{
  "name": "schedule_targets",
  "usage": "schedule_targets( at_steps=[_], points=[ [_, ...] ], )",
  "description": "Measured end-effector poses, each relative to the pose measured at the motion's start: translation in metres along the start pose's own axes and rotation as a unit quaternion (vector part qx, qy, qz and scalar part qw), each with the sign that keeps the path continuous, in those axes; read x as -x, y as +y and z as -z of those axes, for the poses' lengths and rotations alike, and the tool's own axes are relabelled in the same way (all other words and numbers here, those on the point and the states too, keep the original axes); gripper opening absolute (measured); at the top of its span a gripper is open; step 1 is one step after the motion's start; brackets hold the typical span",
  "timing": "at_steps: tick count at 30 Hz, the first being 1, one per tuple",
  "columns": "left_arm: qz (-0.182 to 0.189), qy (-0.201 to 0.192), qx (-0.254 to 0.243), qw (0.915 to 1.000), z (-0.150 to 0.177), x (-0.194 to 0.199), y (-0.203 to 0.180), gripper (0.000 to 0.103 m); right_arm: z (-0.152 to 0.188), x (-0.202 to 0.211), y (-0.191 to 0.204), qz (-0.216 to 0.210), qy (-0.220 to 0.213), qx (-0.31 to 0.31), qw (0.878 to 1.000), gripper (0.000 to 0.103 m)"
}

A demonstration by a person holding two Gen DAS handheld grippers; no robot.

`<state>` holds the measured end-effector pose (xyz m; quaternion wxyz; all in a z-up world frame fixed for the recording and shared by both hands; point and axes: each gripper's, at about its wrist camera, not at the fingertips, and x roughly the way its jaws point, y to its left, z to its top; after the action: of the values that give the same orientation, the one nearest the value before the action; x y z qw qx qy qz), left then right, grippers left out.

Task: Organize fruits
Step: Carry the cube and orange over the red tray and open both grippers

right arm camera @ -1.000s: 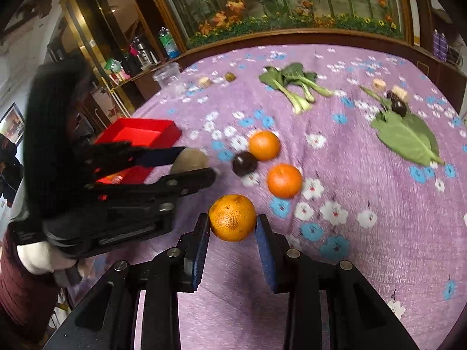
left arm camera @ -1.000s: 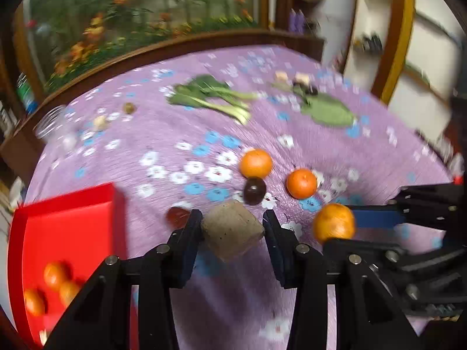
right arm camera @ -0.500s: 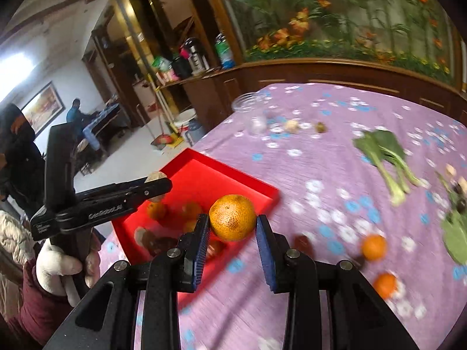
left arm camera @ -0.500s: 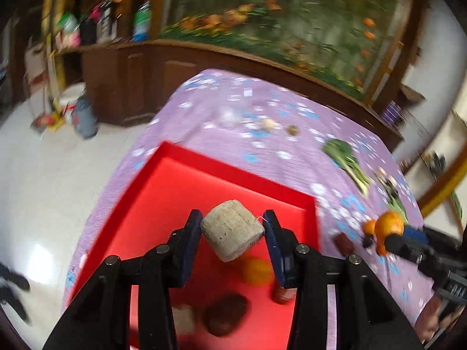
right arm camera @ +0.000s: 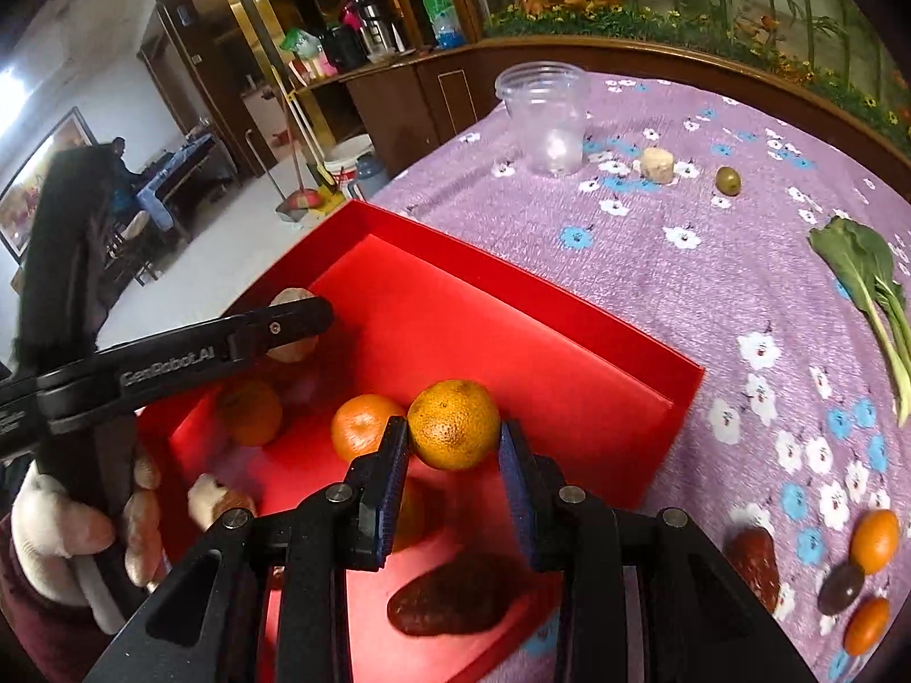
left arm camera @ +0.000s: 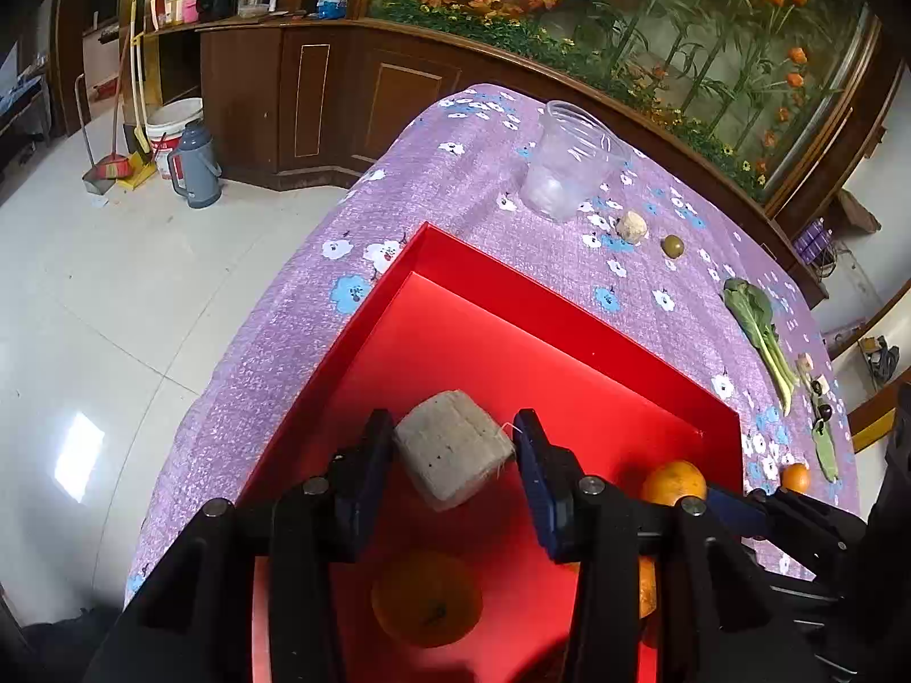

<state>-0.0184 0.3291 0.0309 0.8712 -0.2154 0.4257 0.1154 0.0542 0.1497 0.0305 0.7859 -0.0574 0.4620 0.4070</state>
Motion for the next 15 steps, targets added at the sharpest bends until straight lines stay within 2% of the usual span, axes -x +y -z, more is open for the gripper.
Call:
schedule_targets(
  at_steps=[2, 6, 9, 12, 15],
  points=[
    [0.006, -0.002, 0.004, 1.0, 0.0, 0.002, 0.001, 0.044, -0.001, -0.004, -0.001, 0.003, 0.001, -0.001, 1.0, 0.037],
    [0.016, -0.016, 0.016, 0.9996, 0.0, 0.011, 0.003, 0.056, -0.002, -0.009, -0.003, 0.003, 0.001, -0.007, 1.0, 0.038],
    [0.026, -0.028, 0.028, 0.9989, 0.0, 0.023, 0.003, 0.056, -0.002, -0.008, -0.002, 0.0, -0.003, -0.01, 1.0, 0.042],
    [0.033, -0.043, 0.035, 0.9979, 0.001, 0.038, -0.001, 0.058, -0.002, 0.006, -0.001, -0.001, -0.017, -0.006, 1.0, 0.049],
    [0.043, -0.059, 0.039, 0.9966, 0.006, 0.055, -0.008, 0.064, 0.0, 0.023, -0.002, -0.004, -0.034, -0.005, 0.999, 0.051]
  ],
)
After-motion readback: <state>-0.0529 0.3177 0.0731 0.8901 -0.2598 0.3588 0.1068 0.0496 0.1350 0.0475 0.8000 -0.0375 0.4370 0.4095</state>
